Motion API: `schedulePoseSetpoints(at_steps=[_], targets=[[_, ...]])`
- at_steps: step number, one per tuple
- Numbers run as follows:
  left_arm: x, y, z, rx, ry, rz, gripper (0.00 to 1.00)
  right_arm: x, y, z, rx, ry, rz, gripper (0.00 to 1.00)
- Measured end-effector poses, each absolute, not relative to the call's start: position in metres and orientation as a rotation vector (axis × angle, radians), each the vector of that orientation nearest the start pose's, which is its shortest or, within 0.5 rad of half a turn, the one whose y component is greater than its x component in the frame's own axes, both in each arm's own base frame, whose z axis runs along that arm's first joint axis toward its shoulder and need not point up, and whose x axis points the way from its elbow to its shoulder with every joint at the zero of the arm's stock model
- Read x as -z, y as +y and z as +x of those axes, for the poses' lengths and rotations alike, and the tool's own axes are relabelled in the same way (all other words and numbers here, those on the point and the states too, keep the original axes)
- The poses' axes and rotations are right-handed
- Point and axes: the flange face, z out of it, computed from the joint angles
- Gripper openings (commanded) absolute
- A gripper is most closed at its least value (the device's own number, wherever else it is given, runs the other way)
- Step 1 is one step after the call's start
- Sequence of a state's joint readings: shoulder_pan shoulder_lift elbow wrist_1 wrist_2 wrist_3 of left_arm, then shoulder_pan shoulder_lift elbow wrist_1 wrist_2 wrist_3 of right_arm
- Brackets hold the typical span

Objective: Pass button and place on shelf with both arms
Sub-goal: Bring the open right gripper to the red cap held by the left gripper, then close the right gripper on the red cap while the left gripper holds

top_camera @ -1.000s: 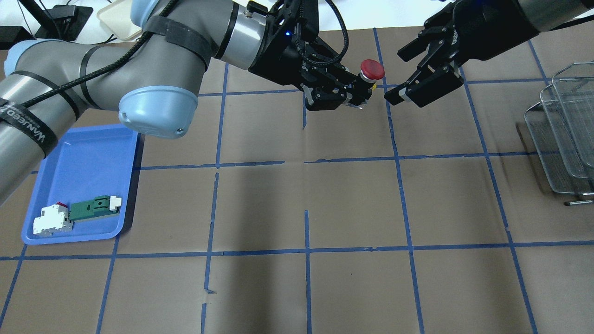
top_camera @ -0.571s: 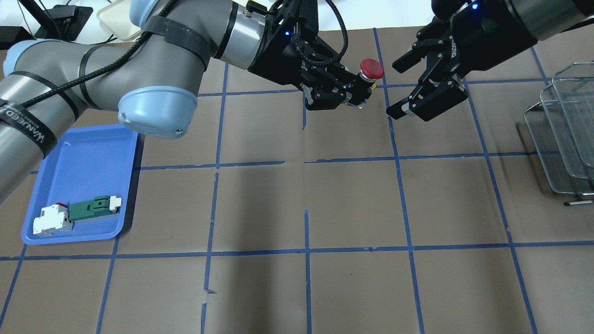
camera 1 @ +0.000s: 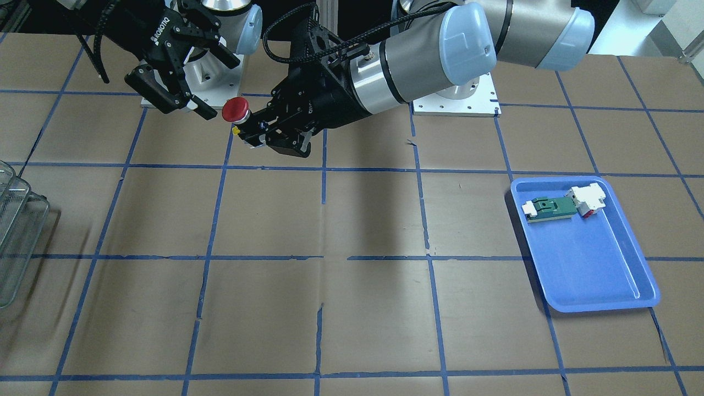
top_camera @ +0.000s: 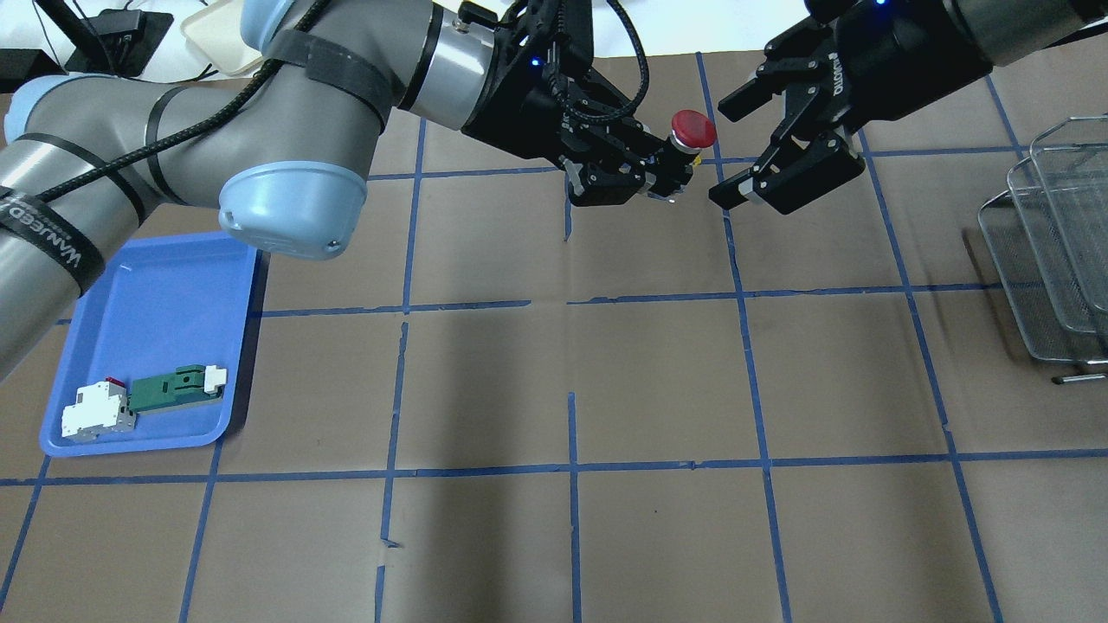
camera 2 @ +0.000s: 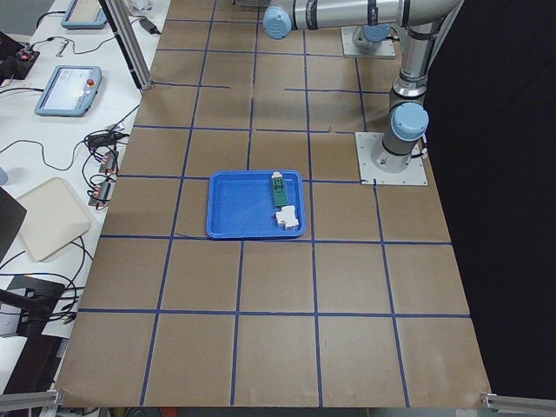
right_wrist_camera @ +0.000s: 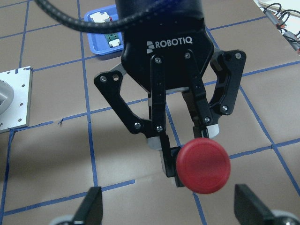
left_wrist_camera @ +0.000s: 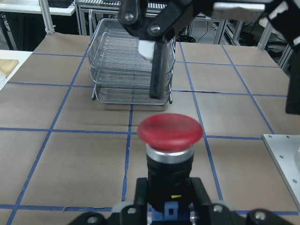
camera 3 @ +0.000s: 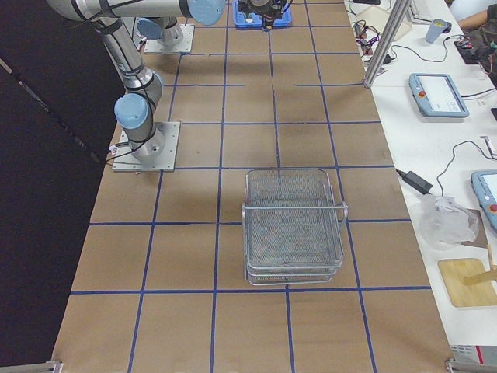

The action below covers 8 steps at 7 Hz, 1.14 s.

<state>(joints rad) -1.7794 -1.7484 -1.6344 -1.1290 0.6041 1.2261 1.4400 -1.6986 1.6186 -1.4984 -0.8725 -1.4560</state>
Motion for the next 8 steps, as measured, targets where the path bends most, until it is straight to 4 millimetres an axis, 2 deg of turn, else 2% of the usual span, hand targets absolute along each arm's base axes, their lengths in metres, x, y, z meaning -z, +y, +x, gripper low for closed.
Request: schedulePoseSetpoints(at_steps=[4, 8], targets=[[-0.460, -0.499, -0.329, -0.788, -1.624, -1.576, 0.00, -0.530, -0.471, 0.140, 0.669, 2.024, -1.574, 1.00], [-0.458, -0.487, -0.326, -0.780, -1.626, -1.571, 0.00, -0.530, -0.470, 0.151, 0.653, 2.026, -1.558, 1.00]])
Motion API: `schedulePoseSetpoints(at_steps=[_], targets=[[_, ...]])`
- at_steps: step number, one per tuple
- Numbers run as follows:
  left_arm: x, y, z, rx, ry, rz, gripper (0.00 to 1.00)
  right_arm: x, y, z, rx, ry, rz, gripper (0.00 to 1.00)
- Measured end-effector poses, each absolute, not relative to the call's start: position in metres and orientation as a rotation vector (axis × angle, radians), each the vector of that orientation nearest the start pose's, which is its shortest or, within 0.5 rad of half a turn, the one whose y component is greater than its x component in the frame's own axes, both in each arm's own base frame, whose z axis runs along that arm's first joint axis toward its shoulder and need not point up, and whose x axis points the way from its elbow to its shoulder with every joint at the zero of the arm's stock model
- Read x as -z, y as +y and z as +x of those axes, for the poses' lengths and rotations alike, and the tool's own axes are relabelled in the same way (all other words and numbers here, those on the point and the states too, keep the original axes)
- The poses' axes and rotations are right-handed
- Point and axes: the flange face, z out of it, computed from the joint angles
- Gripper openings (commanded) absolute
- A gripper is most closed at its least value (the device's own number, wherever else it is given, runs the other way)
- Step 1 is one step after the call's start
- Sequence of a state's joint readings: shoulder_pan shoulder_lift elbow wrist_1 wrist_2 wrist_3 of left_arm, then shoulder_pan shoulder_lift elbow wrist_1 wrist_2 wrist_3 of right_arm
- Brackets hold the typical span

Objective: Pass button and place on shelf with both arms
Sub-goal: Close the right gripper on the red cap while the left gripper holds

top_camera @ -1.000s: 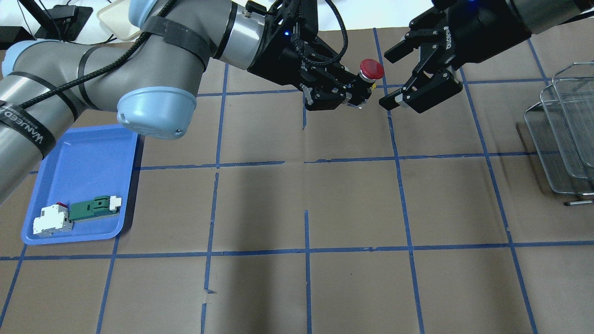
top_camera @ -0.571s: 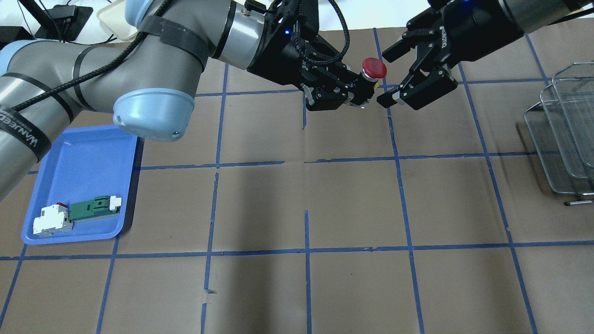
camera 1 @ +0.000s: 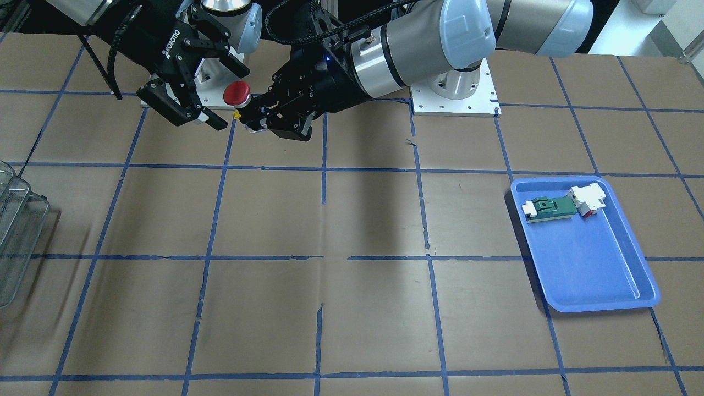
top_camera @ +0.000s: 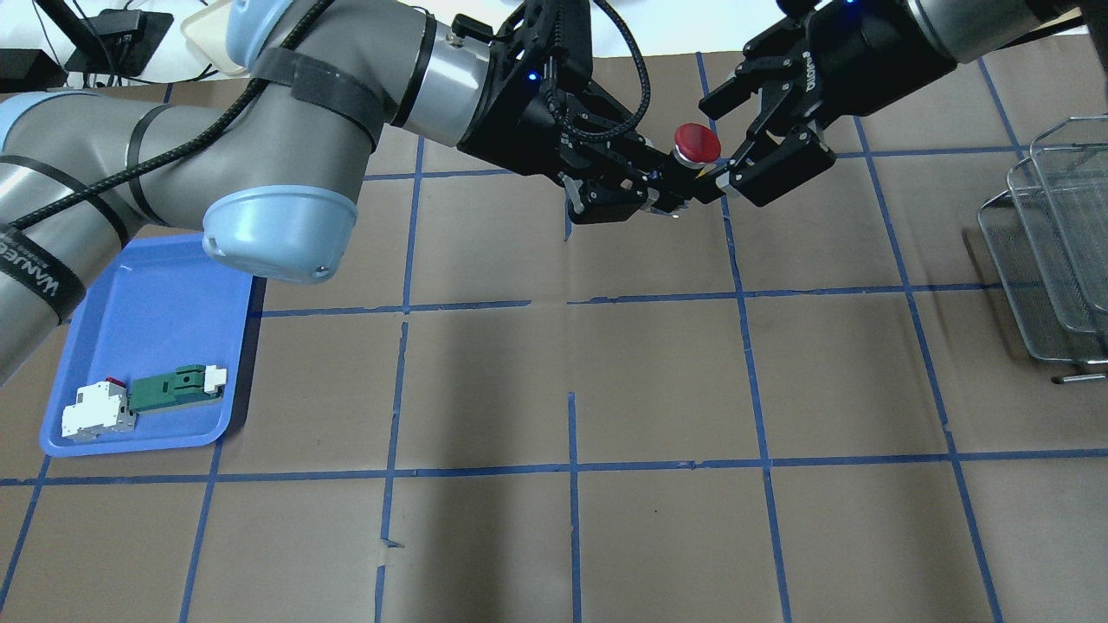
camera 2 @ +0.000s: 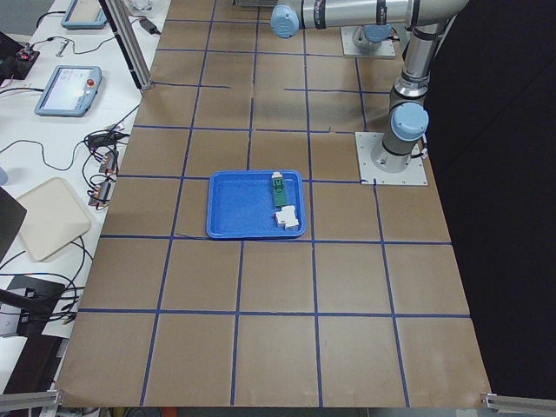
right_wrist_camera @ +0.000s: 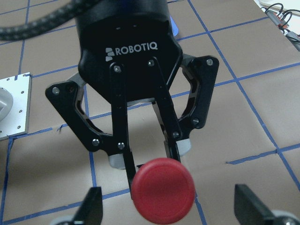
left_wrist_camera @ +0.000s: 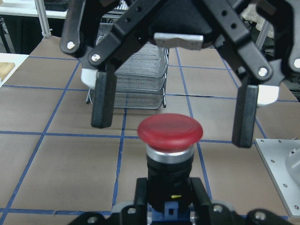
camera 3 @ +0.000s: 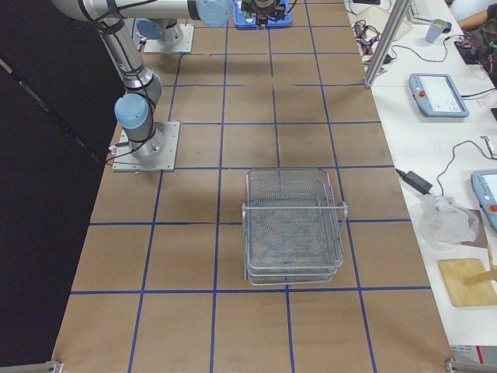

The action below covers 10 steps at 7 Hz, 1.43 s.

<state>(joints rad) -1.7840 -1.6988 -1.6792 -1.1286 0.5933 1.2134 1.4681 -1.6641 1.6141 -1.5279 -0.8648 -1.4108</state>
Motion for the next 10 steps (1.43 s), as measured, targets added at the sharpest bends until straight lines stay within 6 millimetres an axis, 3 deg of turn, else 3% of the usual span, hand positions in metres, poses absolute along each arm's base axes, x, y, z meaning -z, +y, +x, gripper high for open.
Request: schedulePoseSetpoints(at_steps=[1, 2, 4, 5, 6, 10], targets=[[-0.459, -0.486, -0.326, -0.787, -1.623, -1.574, 0.00, -0.530, -0.470, 0.151, 0.656, 2.023, -1.550, 0.78], [-0.460, -0.486, -0.326, -0.792, -1.622, -1.576, 0.00, -0.531, -0.470, 0.153, 0.663, 2.017, -1.537, 0.41], [-0.460, -0.486, -0.326, -0.803, -1.620, -1.582, 0.00, -0.531, -0.470, 0.153, 0.666, 2.017, -1.518, 0.00], [-0.460, -0.487, -0.326, -0.811, -1.618, -1.586, 0.00, -0.531, -0.470, 0.153, 0.663, 2.021, -1.519, 0.00], [-0.462, -0.486, -0.326, -0.816, -1.620, -1.584, 0.99, -0.532, -0.470, 0.153, 0.661, 2.025, -1.521, 0.00], [-0.484, -0.479, -0.321, -0.775, -1.758, -1.502, 1.00, -0.533, -0.470, 0.153, 0.659, 2.030, -1.518, 0.00]])
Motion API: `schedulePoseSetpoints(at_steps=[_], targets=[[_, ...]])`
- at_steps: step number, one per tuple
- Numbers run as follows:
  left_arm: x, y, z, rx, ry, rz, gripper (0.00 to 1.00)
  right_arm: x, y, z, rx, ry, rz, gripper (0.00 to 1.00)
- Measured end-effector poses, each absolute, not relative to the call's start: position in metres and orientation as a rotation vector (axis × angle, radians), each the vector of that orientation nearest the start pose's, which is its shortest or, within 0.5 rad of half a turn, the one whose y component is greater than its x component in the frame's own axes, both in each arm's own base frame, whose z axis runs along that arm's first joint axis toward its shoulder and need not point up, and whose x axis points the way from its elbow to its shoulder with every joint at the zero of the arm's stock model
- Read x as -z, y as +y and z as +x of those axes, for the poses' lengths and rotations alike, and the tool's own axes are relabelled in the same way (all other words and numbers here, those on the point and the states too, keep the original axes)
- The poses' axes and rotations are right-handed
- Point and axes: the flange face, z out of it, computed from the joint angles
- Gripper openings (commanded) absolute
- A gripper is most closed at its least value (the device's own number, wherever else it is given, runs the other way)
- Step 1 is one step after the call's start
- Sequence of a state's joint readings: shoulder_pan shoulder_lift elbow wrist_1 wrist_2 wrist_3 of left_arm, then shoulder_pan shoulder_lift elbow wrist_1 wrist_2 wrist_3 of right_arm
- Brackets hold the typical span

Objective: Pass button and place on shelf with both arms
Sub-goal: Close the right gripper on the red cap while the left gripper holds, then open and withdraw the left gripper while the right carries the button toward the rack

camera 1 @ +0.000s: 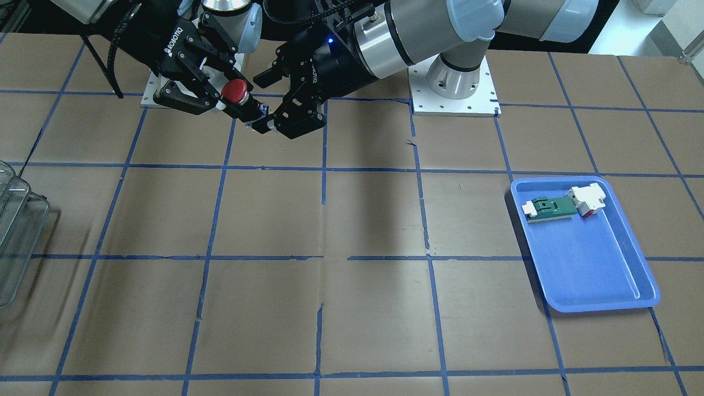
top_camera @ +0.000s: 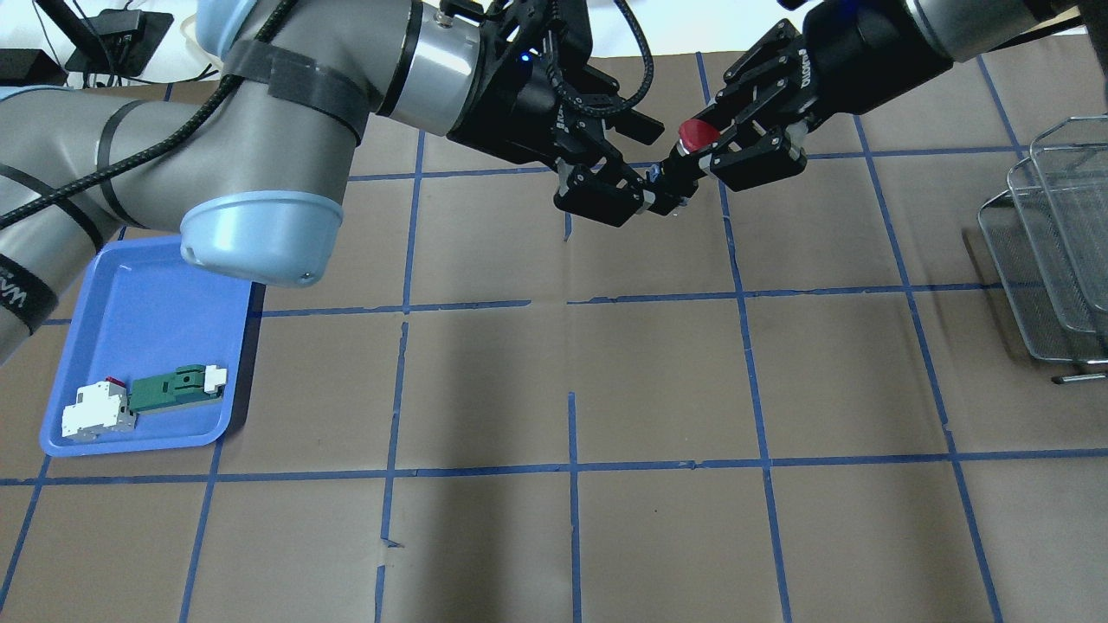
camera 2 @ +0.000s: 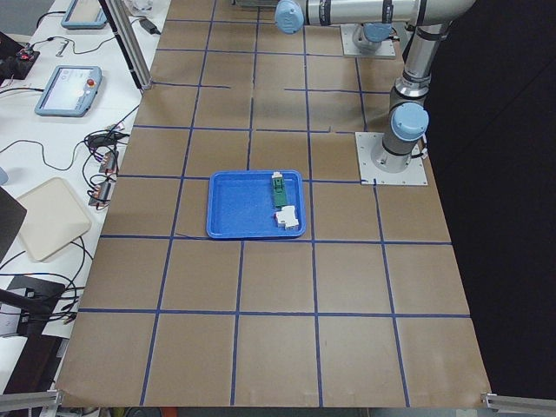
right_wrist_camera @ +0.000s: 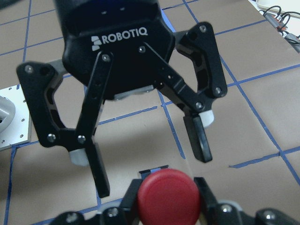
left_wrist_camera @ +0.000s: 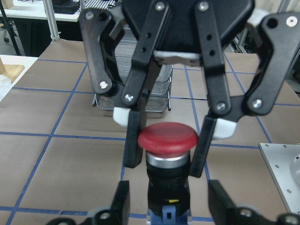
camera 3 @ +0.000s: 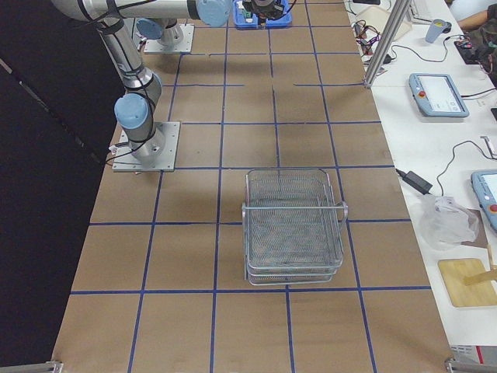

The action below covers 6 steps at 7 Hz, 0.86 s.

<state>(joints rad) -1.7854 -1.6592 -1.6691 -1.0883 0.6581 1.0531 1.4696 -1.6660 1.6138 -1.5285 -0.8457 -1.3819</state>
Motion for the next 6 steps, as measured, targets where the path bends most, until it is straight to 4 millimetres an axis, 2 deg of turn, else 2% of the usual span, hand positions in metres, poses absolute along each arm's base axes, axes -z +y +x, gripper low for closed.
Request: schedulePoseSetpoints(at_steps=[2, 3, 4, 5, 6], targets=[[-0.493, -0.474, -0.307, -0.740, -1.935, -1.483, 1.00, -0.528, -0.472, 0.148, 0.639, 2.048, -1.508, 0.00], [-0.493, -0.469, -0.298, -0.714, -2.034, -1.510, 1.00, -0.521, -0.475, 0.134, 0.593, 2.109, -1.517, 0.00], [-0.491, -0.463, -0.287, -0.662, -2.143, -1.537, 1.00, -0.509, -0.481, 0.108, 0.506, 2.209, -1.535, 0.00], [-0.488, -0.460, -0.270, -0.593, -2.268, -1.560, 1.00, -0.487, -0.498, 0.062, 0.391, 2.322, -1.520, 0.00], [-0.489, -0.463, -0.247, -0.556, -2.390, -1.546, 1.00, -0.460, -0.518, -0.006, 0.283, 2.419, -1.477, 0.00]])
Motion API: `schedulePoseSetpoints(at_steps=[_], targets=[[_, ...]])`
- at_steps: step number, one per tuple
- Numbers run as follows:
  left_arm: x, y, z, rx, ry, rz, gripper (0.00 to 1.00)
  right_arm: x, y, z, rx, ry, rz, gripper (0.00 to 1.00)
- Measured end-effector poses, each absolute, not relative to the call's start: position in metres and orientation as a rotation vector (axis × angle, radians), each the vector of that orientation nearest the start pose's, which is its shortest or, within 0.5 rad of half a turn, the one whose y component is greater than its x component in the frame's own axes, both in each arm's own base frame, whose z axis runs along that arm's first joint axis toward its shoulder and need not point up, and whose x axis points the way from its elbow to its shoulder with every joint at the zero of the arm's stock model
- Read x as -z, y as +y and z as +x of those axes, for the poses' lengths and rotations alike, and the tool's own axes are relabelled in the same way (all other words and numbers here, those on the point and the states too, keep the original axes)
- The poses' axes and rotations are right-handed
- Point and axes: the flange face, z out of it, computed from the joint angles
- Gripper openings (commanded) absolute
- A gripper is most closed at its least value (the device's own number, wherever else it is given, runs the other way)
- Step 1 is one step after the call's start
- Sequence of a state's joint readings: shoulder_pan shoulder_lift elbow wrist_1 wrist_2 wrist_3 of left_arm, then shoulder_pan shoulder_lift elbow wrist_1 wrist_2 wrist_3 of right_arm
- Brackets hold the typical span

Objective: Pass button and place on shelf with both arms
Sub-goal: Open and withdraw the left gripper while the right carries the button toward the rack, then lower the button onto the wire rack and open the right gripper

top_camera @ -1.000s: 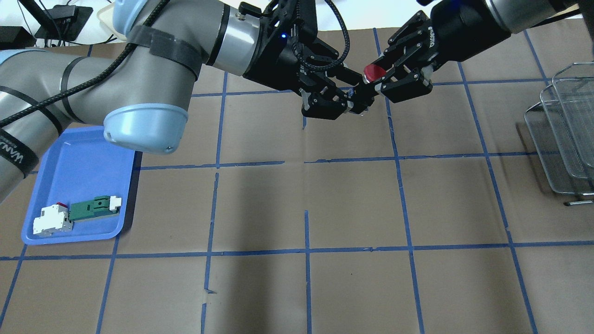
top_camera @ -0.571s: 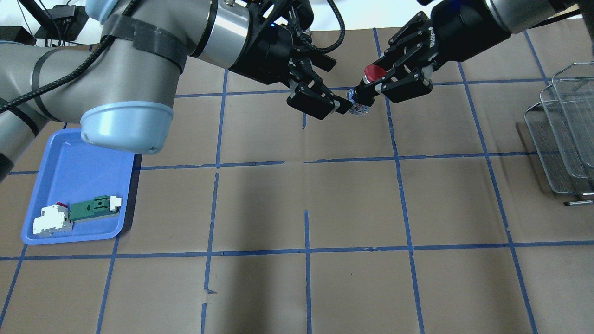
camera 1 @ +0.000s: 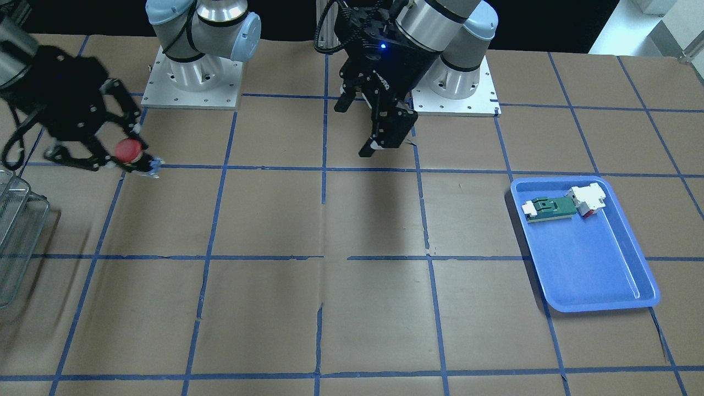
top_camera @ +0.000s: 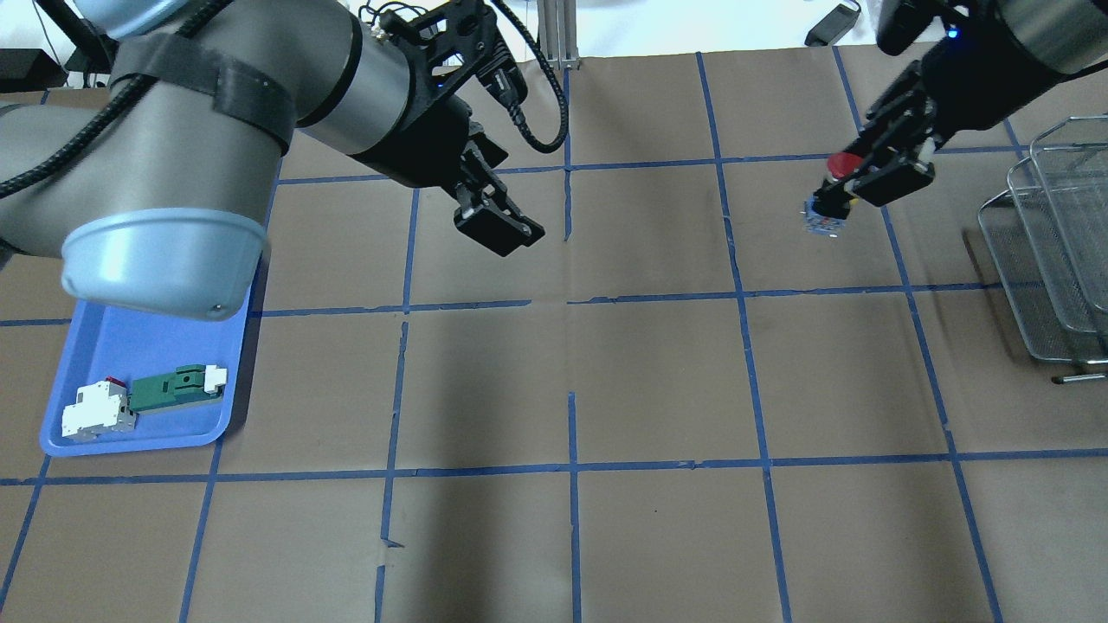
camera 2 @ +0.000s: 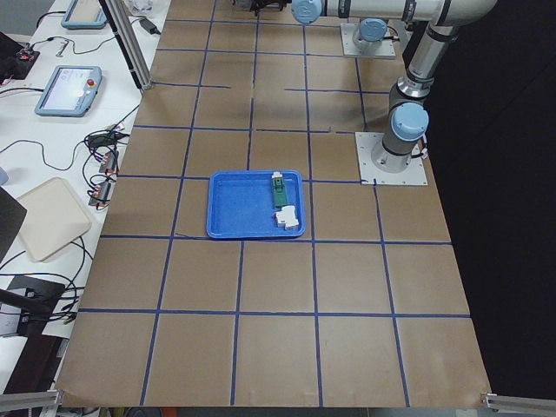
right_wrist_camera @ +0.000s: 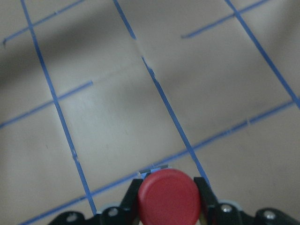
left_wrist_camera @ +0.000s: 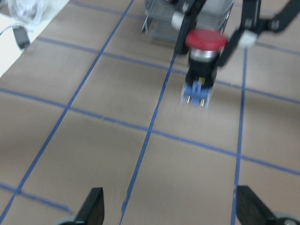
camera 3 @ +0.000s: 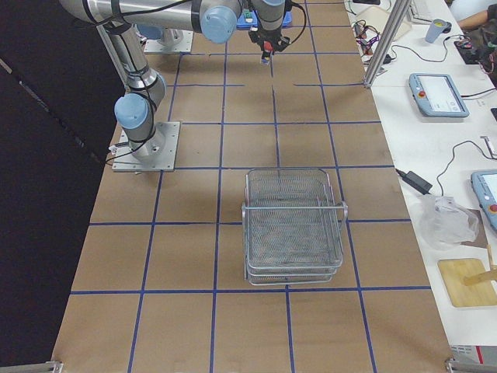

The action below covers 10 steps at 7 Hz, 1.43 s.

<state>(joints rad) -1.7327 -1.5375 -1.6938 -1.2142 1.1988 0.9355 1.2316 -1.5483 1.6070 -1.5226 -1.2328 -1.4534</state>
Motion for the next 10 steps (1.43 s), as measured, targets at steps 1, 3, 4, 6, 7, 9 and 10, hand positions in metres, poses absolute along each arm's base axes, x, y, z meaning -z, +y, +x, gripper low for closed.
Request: schedulePoseSetpoints(at_steps=[1, 3, 4, 6, 7, 9, 10], targets=[[-0.489, -0.473, -0.218, 0.613, 2.822, 1.668, 1.00, -0.440, -0.533, -0.083, 0.192, 2.503, -1.473, 0.00], [-0.478, -0.486, -0.165, 0.504, 2.900, 1.465, 1.00, -0.419, -0.572, -0.199, 0.020, 2.675, -1.573, 0.00], [-0.471, -0.485, -0.145, 0.392, 2.909, 1.392, 1.00, -0.413, -0.585, -0.238, -0.054, 2.731, -1.592, 0.00], [-0.460, -0.491, -0.113, 0.338, 2.914, 1.279, 1.00, -0.405, -0.581, -0.290, -0.038, 2.757, -1.546, 0.00], [-0.457, -0.493, -0.104, 0.349, 2.927, 1.213, 1.00, -0.402, -0.577, -0.301, -0.027, 2.755, -1.519, 0.10], [-0.460, -0.491, -0.099, 0.320, 3.078, 0.812, 1.00, -0.400, -0.572, -0.304, -0.023, 2.730, -1.488, 0.70], [-0.463, -0.491, -0.104, 0.293, 3.141, 0.560, 1.00, -0.399, -0.572, -0.302, -0.003, 2.715, -1.474, 0.83]])
